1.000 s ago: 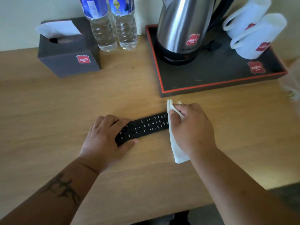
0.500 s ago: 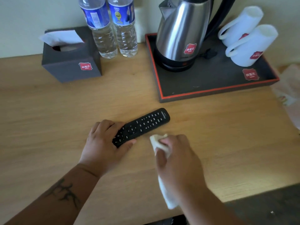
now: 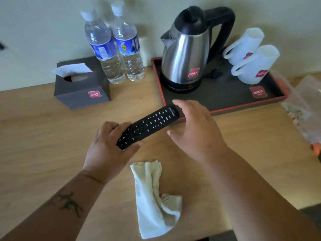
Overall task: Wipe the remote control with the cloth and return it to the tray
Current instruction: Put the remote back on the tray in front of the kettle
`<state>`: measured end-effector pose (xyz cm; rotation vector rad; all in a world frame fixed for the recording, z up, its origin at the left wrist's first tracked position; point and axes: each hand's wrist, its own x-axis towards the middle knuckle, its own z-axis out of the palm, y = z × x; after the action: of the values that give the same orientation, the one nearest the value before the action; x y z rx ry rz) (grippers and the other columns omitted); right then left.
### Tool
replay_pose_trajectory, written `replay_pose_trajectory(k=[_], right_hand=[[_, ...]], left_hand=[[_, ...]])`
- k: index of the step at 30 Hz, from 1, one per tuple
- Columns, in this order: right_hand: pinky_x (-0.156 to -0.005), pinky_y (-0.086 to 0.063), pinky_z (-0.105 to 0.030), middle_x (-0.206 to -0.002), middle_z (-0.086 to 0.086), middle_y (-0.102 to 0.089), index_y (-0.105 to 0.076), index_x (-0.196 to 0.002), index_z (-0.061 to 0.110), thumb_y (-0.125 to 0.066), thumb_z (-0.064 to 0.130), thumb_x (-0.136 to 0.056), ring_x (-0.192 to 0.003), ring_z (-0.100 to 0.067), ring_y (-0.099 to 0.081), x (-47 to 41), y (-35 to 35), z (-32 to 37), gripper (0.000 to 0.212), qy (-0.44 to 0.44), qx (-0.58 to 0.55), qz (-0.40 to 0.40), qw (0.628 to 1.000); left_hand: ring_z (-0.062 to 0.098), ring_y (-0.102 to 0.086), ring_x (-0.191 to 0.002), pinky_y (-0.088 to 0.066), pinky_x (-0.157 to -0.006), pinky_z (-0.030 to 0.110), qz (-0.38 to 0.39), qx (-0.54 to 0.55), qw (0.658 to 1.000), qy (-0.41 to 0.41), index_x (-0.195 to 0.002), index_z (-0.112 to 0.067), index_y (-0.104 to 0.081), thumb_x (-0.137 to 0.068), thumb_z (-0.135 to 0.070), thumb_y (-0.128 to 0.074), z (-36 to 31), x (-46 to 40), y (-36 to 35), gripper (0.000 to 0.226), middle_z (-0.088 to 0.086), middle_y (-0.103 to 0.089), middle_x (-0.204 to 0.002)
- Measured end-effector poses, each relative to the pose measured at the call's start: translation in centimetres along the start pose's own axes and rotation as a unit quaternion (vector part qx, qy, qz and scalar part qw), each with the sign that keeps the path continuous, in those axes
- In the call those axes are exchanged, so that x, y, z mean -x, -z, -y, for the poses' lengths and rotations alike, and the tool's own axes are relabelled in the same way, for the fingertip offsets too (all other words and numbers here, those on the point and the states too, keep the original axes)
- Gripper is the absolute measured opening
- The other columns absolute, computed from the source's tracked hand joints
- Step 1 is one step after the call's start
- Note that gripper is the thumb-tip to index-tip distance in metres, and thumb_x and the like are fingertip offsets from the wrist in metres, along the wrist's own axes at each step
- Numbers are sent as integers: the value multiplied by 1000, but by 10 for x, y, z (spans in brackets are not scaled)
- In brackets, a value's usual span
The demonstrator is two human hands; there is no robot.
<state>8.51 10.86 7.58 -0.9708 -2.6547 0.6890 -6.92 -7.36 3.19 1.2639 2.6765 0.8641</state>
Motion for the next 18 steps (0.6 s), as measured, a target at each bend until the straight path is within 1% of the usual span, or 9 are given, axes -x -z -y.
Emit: replay_pose_trajectory(k=[3,7,9,11,13,15,16,18], right_hand=[[-97,-46,-39,-133,6,-48,-39,-145,32,-77,28,-75,-116,-21,-52,-24,19,-8,80,49,36,80,995],[-95,-48,-37,-135,5,-47,-48,-141,32,-69,19,-79,-113,-20,-57,-55,45,-22,67,76,74,105,989],[-95,-47,-34,-133,3,-50,-52,-139,32,-70,21,-81,-112,-19,-57,-69,59,-36,62,78,109,116,984],[-94,-46,-33,-133,2,-51,-52,-138,31,-73,27,-81,-114,-19,-56,-80,73,-51,61,68,138,130,979],[-91,-47,-36,-131,1,-53,-52,-137,32,-73,33,-81,-114,-21,-55,-88,82,-65,60,56,180,136,973],[-86,-50,-39,-124,0,-57,-53,-134,31,-71,34,-83,-109,-23,-57,-95,87,-78,54,41,236,148,960],[-84,-52,-41,-120,-1,-59,-55,-131,29,-71,33,-83,-106,-24,-58,-99,87,-85,50,33,258,156,953],[-79,-55,-42,-112,-2,-62,-60,-122,26,-70,26,-82,-99,-25,-60,-105,83,-98,41,14,284,174,943]], left_hand=[[17,-56,-95,-45,-77,29,21,0,1000,-20,-127,-26,-61,-71,-65,-61,-13,-19,-4,69,-8,-50,-108],[15,-54,-97,-39,-86,24,57,21,997,-37,-133,-25,-57,-71,-54,-70,-31,-47,-8,69,-6,-51,-109],[13,-53,-98,-36,-90,22,76,40,996,-38,-136,-24,-54,-69,-46,-70,-43,-63,-11,72,-7,-50,-109],[12,-54,-98,-38,-91,20,80,52,994,-54,-137,-23,-52,-68,-39,-68,-58,-78,-18,73,-5,-54,-110],[11,-57,-102,-42,-96,23,79,71,992,-61,-136,-26,-52,-70,-36,-67,-69,-92,-27,69,-6,-59,-112],[12,-56,-109,-42,-100,27,104,79,991,-33,-137,-35,-50,-72,-34,-71,-78,-105,-36,68,-8,-61,-117],[15,-54,-112,-41,-102,30,119,56,991,-24,-138,-40,-48,-73,-35,-73,-83,-110,-42,69,-6,-60,-120],[22,-50,-115,-37,-103,34,138,-29,989,-47,-139,-46,-44,-74,-44,-72,-92,-120,-52,71,-2,-60,-122]])
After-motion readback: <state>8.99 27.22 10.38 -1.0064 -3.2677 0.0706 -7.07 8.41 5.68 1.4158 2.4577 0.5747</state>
